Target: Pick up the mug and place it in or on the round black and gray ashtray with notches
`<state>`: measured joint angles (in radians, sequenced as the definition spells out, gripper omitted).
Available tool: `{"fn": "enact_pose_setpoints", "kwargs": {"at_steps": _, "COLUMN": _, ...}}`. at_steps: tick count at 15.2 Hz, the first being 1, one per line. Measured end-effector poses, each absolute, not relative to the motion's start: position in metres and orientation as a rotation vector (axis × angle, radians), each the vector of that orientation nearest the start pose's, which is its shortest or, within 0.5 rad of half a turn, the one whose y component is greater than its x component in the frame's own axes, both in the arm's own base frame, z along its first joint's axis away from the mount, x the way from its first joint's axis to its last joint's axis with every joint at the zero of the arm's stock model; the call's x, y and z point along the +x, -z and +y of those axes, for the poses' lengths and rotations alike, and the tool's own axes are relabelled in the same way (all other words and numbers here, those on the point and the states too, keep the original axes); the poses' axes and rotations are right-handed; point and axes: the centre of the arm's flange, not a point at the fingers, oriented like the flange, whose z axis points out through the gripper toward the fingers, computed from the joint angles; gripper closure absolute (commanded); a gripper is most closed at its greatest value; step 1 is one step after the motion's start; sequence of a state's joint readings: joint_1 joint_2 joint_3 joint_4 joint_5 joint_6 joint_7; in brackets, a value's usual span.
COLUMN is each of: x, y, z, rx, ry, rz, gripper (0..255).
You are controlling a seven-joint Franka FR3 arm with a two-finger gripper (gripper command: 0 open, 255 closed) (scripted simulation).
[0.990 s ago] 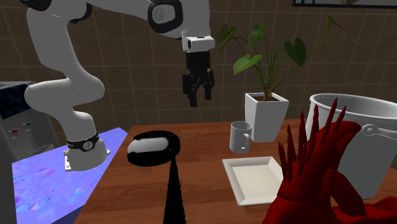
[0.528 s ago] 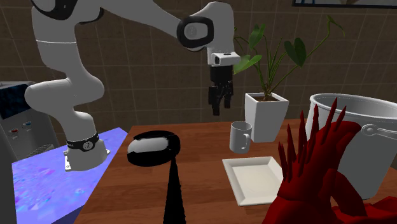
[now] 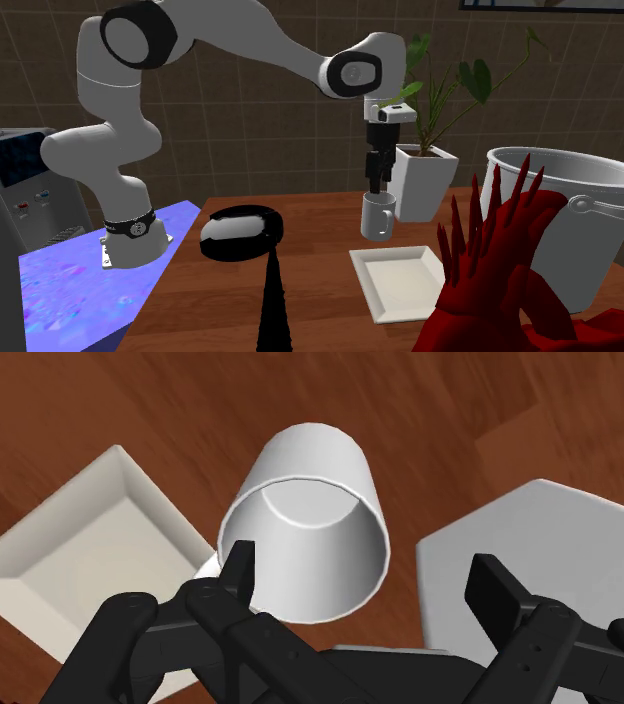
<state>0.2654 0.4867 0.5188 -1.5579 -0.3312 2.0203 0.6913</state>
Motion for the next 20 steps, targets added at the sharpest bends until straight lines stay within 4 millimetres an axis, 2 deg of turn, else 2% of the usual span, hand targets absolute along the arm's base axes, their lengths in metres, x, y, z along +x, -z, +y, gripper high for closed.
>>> {"fn": "enact_pose_setpoints", "kwargs": {"at_steps": 4, "x": 0.538, "y": -0.387, "z": 0.445, "rx": -3.143, "ry": 0.140, "rz": -0.274, "gripper": 0}}
{"fn": "enact_pose_setpoints", "kwargs": {"at_steps": 5, "x": 0.537, "y": -0.376, "z": 0.446, "rx": -3.146, "ry": 0.131, "rz": -0.276, "gripper": 0}}
{"fn": "enact_pose_setpoints", "kwargs": {"at_steps": 7, "x": 0.540, "y": -0.378, "z": 0.449, "rx": -3.137, "ry": 0.151, "rz": -0.281, "gripper": 0}}
{"fn": "enact_pose_setpoints", "kwargs": {"at_steps": 9, "x": 0.538, "y": -0.377, "z": 0.449, "rx": -3.128, "ry": 0.178, "rz": -0.282, "gripper": 0}}
{"fn": "enact_pose_setpoints", "kwargs": {"at_steps": 11, "x": 0.539, "y": -0.363, "z": 0.442, "rx": -3.139, "ry": 0.152, "rz": -0.277, "gripper": 0}}
{"fn": "enact_pose_setpoints", "kwargs": {"at_steps": 15, "x": 0.541, "y": -0.366, "z": 0.444, "rx": -3.135, "ry": 0.165, "rz": -0.272, "gripper": 0}}
{"fn": "enact_pose_setpoints", "kwargs": {"at_steps": 16, "x": 0.542, "y": -0.367, "z": 0.445, "rx": -3.135, "ry": 0.165, "rz": -0.273, "gripper": 255}}
{"fn": "enact_pose_setpoints", "kwargs": {"at_steps": 18, "x": 0.537, "y": -0.376, "z": 0.455, "rx": -3.125, "ry": 0.178, "rz": -0.290, "gripper": 255}}
{"fn": "enact_pose_setpoints", "kwargs": {"at_steps": 20, "x": 0.534, "y": -0.373, "z": 0.457, "rx": -3.126, "ry": 0.161, "rz": -0.295, "gripper": 255}}
